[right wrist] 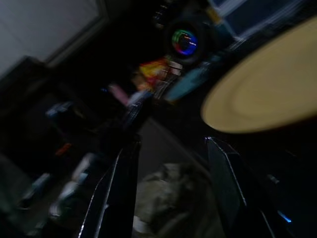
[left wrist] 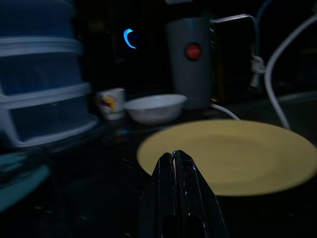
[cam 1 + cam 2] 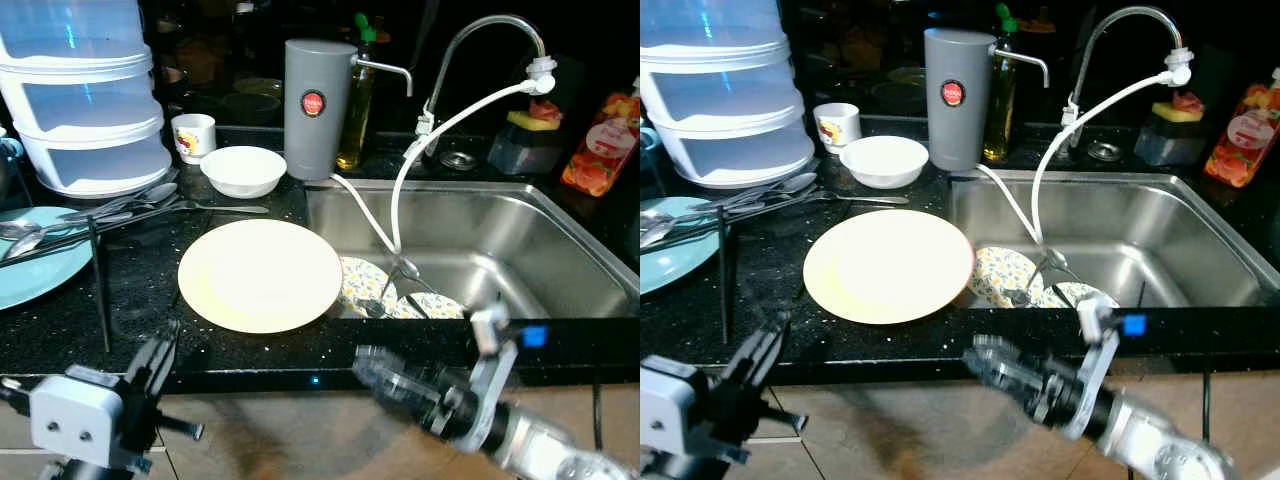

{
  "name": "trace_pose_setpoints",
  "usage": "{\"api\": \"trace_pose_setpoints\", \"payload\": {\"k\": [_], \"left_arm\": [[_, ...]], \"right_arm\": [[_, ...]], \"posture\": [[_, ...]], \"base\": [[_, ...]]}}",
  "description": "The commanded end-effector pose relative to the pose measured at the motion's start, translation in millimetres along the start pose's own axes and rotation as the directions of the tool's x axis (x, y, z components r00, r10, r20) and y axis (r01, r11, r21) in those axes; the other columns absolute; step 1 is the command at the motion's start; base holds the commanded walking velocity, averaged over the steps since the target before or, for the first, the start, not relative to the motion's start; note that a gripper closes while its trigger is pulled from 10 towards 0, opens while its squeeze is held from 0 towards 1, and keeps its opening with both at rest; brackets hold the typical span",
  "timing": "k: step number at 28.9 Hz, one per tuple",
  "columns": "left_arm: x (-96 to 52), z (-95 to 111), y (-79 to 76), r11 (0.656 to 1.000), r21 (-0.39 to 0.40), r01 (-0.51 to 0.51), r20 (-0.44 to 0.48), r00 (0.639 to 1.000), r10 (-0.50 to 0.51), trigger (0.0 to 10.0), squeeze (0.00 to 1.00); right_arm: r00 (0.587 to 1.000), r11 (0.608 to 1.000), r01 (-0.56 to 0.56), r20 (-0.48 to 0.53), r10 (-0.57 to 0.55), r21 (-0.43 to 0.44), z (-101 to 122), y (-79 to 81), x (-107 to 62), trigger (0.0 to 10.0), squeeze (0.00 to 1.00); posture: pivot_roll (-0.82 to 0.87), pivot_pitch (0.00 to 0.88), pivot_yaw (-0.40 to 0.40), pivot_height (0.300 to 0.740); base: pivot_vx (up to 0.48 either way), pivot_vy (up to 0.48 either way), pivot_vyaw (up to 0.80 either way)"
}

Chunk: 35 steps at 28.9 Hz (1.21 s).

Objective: Kitchen organization

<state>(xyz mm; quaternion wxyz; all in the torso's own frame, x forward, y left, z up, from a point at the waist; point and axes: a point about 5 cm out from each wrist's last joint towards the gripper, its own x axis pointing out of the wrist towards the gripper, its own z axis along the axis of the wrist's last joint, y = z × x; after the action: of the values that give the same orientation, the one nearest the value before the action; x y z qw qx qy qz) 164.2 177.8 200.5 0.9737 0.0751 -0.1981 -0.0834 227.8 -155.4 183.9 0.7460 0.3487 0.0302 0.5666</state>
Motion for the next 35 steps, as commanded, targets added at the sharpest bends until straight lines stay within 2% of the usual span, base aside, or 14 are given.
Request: {"api": "trace_pose_setpoints", "payload": {"k": [1, 9, 12, 15, 19, 22, 23, 24, 26, 28, 30, 31, 34, 35], "left_arm": [[0.3, 1.6, 0.7, 1.000, 0.007, 0.008, -0.013, 1.000, -0.008, 10.0, 0.00], [10.6, 4.7, 4.8, 1.000, 0.029, -0.011, -0.020, 1.000, 0.012, 10.0, 0.00], [22.5, 5.6, 11.5, 0.995, 0.094, -0.033, -0.026, 0.999, 0.035, 10.0, 0.00], [30.6, 3.8, 15.1, 0.991, 0.127, -0.038, -0.040, 0.998, 0.044, 10.0, 0.00], [57.9, 4.1, 23.2, 0.991, 0.132, -0.037, -0.043, 0.998, 0.043, 10.0, 0.00], [66.2, 4.6, 25.1, 0.991, 0.127, -0.033, -0.044, 0.998, 0.039, 10.0, 0.00], [83.8, 0.5, 30.3, 0.994, 0.105, -0.031, -0.070, 0.997, 0.038, 10.0, 0.00], [83.8, 0.5, 30.3, 0.994, 0.105, -0.031, -0.070, 0.997, 0.038, 10.0, 0.00], [112.6, -6.6, 42.5, 0.996, 0.068, -0.057, -0.112, 0.992, 0.064, 10.0, 0.00], [112.6, -6.6, 42.5, 0.996, 0.068, -0.057, -0.112, 0.992, 0.064, 10.0, 0.00], [130.1, -17.9, 51.6, 0.997, 0.064, -0.051, -0.185, 0.981, 0.062, 10.0, 0.00], [130.1, -17.9, 51.6, 0.997, 0.064, -0.051, -0.185, 0.981, 0.062, 10.0, 0.00], [138.7, -29.0, 58.0, 0.998, 0.055, -0.031, -0.263, 0.964, 0.044, 10.0, 0.00], [141.9, -34.3, 59.8, 1.000, 0.014, -0.019, -0.294, 0.956, 0.022, 10.0, 0.90]], "right_arm": [[1.000, 1.000, -0.010, 0.012, 0.010, 0.014, 2.6, 4.0, -0.6, 10.0, 0.00], [0.997, 0.998, -0.062, 0.049, 0.062, -0.009, 17.8, 10.9, 8.9, 10.0, 0.00], [0.993, 0.993, -0.050, 0.100, 0.061, -0.104, 37.0, 13.8, 25.2, 10.0, 0.00], [0.997, 0.984, -0.009, 0.079, 0.023, -0.175, 43.1, 11.7, 35.3, 10.0, 0.00], [0.993, 0.955, 0.094, 0.096, -0.069, -0.281, 58.4, -0.1, 55.7, 10.0, 0.00], [0.988, 0.943, 0.138, 0.111, -0.109, -0.302, 63.5, -5.4, 60.7, 10.0, 0.00], [0.963, 0.900, 0.268, 0.127, -0.238, -0.344, 71.7, -25.1, 68.9, 10.0, 0.00], [0.963, 0.900, 0.268, 0.127, -0.238, -0.344, 71.7, -25.1, 68.9, 10.0, 0.00], [0.894, 0.794, 0.447, 0.169, -0.416, -0.412, 83.3, -54.7, 81.2, 10.0, 0.00], [0.894, 0.794, 0.447, 0.169, -0.416, -0.412, 83.3, -54.7, 81.2, 10.0, 0.00], [0.839, 0.712, 0.538, 0.200, -0.507, -0.451, 87.7, -72.3, 87.3, 10.0, 0.00], [0.839, 0.712, 0.538, 0.200, -0.507, -0.451, 87.7, -72.3, 87.3, 10.0, 0.00], [0.812, 0.672, 0.572, 0.211, -0.544, -0.469, 87.5, -81.1, 89.7, 10.0, 0.00], [0.800, 0.656, 0.589, 0.226, -0.555, -0.472, 88.4, -84.0, 90.9, 10.0, 0.00]], "posture": [[0.06, 0.026, -0.067, 0.740], [0.06, 0.024, -0.063, 0.740], [0.06, 0.020, -0.060, 0.740], [0.06, 0.020, -0.060, 0.740], [0.07, 0.018, -0.068, 0.740], [0.07, 0.017, -0.069, 0.740], [0.07, 0.014, -0.068, 0.740], [0.07, 0.014, -0.068, 0.740], [0.06, 0.012, -0.057, 0.740], [0.06, 0.012, -0.057, 0.740], [0.07, 0.010, -0.059, 0.740], [0.07, 0.010, -0.059, 0.740], [0.07, 0.015, -0.058, 0.740], [0.07, 0.016, -0.056, 0.740]], "base": [[0.000, 0.000, 0.00], [0.000, 0.000, 0.00], [0.000, 0.000, 0.00], [0.000, 0.000, 0.00], [0.000, 0.000, 0.00], [0.000, 0.000, 0.00], [0.000, 0.000, 0.00], [0.000, 0.000, 0.00], [0.000, 0.000, 0.00], [0.000, 0.000, 0.00], [0.000, 0.000, 0.00], [0.000, 0.000, 0.00], [0.000, 0.000, 0.00], [0.000, 0.000, 0.00]]}}
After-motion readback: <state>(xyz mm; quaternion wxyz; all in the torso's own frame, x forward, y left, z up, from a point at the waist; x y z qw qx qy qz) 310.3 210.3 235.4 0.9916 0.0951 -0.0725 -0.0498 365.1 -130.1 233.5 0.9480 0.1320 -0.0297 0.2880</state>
